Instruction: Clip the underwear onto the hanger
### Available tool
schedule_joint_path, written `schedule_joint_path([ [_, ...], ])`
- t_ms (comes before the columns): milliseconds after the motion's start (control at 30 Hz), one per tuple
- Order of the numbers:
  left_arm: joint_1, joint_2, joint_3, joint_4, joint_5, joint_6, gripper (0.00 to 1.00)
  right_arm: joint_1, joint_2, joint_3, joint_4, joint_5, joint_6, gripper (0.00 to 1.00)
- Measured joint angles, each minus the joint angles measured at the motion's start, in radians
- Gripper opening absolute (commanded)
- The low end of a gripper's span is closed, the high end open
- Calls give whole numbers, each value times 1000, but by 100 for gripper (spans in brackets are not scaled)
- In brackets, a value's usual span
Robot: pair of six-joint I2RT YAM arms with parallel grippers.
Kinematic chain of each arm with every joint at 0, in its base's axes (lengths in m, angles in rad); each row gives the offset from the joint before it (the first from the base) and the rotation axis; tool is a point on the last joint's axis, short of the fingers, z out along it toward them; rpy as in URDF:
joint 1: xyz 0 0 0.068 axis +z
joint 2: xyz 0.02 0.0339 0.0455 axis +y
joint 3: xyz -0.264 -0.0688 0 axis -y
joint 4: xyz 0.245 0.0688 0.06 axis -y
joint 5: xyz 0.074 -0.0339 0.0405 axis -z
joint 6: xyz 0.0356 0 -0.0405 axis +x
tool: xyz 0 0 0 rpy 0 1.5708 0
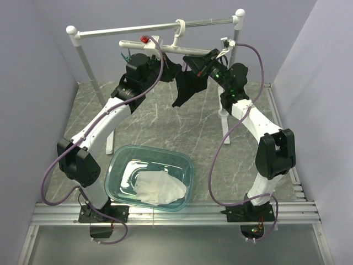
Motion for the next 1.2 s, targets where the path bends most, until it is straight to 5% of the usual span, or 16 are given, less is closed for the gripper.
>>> schedule_joint_path([
  [467, 17, -2, -49, 124, 98, -40, 0, -2, -4, -14, 22, -1, -37, 0],
  [1200, 24, -2, -55, 165, 140, -59, 0, -1, -13, -18, 20, -33, -63, 40],
])
